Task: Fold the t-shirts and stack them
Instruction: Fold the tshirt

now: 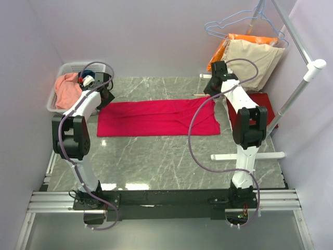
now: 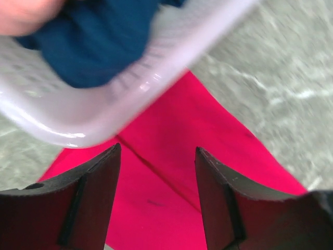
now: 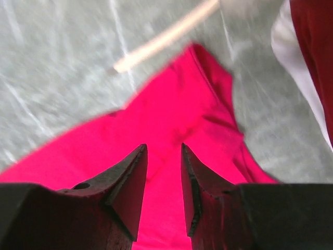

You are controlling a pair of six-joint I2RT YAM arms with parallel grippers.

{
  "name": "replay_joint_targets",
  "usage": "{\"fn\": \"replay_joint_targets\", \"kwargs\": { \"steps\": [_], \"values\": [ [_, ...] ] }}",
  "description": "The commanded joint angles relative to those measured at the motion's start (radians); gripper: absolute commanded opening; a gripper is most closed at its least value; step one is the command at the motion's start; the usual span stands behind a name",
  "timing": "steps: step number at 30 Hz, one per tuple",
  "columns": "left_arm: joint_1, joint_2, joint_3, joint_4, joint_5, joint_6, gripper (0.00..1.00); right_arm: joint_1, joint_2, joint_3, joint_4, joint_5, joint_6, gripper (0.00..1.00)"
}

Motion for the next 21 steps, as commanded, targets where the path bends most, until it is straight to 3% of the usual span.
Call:
{"fn": "replay_joint_targets", "kwargs": {
  "steps": [1, 8, 13, 21],
  "values": [
    [-0.024, -0.03, 0.0, 0.041, 0.085, 0.071, 0.64, 0.035, -0.119, -0.128, -0.013, -0.015, -0.046, 0.4],
    [-0.05, -0.047, -0.063, 0.03, 0.154, 0.096, 0.65, 0.116, -0.219, -0.364, 0.05, -0.076, -0.054, 0.4],
    [-0.058, -0.052, -0.114, 0.024, 0.181, 0.099, 0.64, 0.17, -0.176, -0.386, 0.059, -0.162, -0.037, 0.4],
    [-0.061, -0.079, -0.154, 0.027, 0.184, 0.118, 0.64, 0.216, -0.113, -0.344, 0.06, -0.142, -0.002, 0.4]
  ]
}}
